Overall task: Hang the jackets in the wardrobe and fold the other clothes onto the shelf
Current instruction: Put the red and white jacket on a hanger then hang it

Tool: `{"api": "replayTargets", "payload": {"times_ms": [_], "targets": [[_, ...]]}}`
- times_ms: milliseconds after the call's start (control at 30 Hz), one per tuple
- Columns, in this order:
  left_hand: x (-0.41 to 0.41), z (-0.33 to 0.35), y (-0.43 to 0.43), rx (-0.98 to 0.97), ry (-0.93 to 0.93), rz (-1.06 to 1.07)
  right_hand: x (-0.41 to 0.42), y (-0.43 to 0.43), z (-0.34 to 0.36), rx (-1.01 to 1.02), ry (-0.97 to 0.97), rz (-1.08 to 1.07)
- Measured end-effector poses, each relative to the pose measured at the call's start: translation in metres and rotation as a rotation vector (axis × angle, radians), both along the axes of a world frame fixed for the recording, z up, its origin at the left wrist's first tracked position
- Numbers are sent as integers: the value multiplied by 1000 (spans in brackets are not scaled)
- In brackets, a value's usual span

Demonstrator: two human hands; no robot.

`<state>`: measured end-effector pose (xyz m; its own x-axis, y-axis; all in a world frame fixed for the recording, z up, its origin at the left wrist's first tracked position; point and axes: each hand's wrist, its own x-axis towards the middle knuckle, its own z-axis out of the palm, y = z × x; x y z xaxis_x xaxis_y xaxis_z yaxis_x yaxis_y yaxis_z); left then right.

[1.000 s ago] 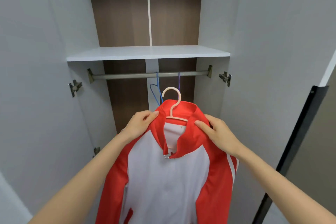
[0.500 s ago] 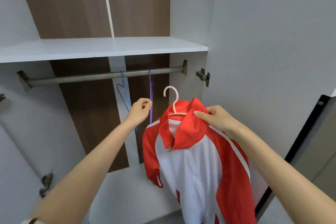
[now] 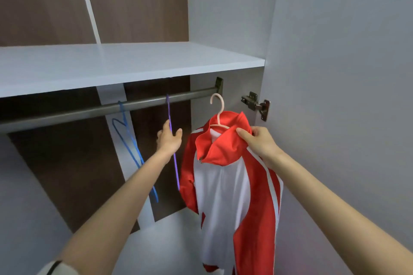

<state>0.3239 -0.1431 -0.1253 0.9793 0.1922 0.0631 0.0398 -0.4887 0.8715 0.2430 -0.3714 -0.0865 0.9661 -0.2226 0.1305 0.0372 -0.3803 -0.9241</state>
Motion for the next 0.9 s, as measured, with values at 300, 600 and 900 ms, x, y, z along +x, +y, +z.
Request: {"api": "replayTargets", "payload": {"times_ms": [300, 600, 900], "targets": [[45, -14, 21, -143, 65, -166, 88, 58, -6, 29, -85, -118], [51, -27, 38, -111, 69, -195, 131, 92, -30, 61, -54, -102], [34, -26, 43, -49, 105, -261, 133, 87, -48, 5, 63, -75]]}}
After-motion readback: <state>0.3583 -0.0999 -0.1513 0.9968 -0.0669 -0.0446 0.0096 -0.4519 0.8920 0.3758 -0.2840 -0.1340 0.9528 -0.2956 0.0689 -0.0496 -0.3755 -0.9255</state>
